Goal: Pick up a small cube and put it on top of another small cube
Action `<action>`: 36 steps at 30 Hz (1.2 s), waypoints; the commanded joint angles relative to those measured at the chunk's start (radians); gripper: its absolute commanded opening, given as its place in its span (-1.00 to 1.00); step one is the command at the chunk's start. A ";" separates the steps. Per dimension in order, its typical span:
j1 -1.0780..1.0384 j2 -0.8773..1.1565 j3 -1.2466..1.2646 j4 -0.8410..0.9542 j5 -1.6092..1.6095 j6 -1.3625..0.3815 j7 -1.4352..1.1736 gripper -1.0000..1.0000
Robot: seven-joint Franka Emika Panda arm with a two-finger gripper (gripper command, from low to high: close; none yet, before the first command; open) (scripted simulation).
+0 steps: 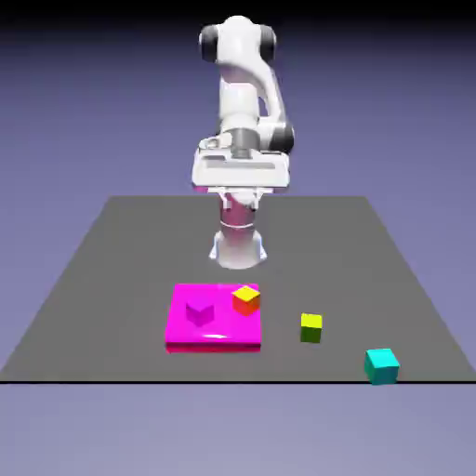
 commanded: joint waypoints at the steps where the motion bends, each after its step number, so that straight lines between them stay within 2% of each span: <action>1: 0.008 0.026 0.004 0.019 0.005 -0.011 0.044 0.00; 36: 0.284 0.951 0.145 0.698 0.163 -0.384 1.566 0.00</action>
